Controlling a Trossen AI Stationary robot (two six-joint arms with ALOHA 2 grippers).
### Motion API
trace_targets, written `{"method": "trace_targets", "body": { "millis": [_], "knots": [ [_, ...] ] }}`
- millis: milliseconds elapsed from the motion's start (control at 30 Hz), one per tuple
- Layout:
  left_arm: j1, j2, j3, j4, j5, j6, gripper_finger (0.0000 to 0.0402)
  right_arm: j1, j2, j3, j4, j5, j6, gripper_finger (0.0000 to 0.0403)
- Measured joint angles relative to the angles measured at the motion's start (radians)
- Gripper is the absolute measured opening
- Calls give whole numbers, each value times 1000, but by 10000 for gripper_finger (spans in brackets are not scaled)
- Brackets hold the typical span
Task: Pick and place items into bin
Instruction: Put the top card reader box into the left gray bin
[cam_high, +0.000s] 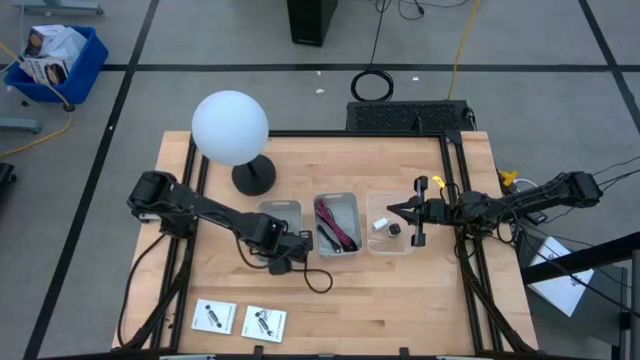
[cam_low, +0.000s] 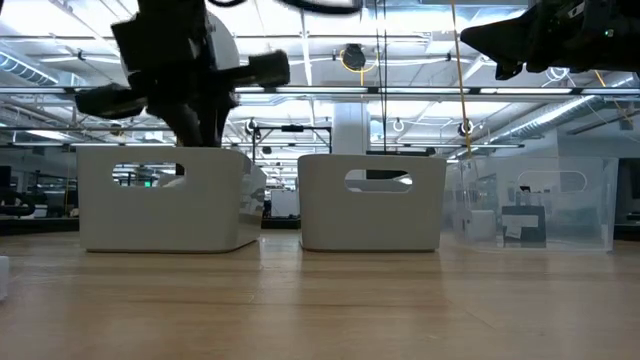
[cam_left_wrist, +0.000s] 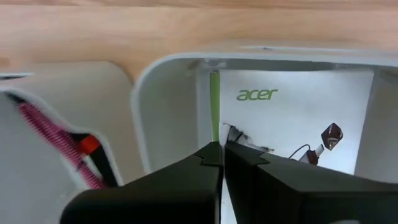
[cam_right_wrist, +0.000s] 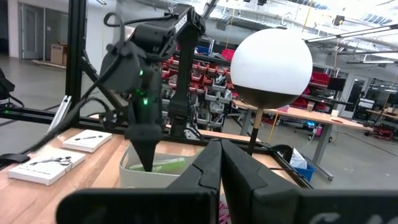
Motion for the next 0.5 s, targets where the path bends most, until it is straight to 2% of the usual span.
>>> {"method": "trace_targets", "body": {
  "millis": [267,500],
  "knots": [
    [3,27,0,-10,-16,37,7,0,0,0,-1,0,-8,4],
    [3,27,0,-7,-28,-13,71,0,0,0,-1,0,-20,4]
  ]
}}
